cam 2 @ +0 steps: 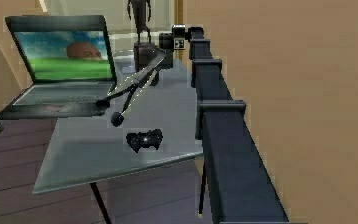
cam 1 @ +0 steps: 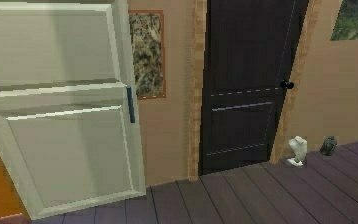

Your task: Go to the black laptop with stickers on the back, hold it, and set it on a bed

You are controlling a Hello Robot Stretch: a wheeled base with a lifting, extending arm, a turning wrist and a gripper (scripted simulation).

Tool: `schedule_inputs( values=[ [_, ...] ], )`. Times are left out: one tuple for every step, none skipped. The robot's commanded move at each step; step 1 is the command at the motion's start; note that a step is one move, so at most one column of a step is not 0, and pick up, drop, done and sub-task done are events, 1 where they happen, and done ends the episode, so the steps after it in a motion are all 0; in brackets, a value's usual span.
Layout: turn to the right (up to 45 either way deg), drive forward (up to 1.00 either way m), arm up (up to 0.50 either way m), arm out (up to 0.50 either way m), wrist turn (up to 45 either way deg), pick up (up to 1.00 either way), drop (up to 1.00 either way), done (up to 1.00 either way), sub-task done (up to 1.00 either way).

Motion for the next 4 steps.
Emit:
schedule_inputs(
  values=[
    [0.0, 0.0, 0.0, -0.48, 0.0, 0.0, 0.0, 0.0, 0.0],
    [-45.0, 0.0, 0.0, 0.0, 0.0, 0.0, 0.0, 0.0, 0.0],
    [-39.0, 0.0, 0.0, 0.0, 0.0, 0.0, 0.0, 0.0, 0.0],
    [0.0, 1.0, 0.0, 0.0, 0.0, 0.0, 0.0, 0.0, 0.0]
  ],
)
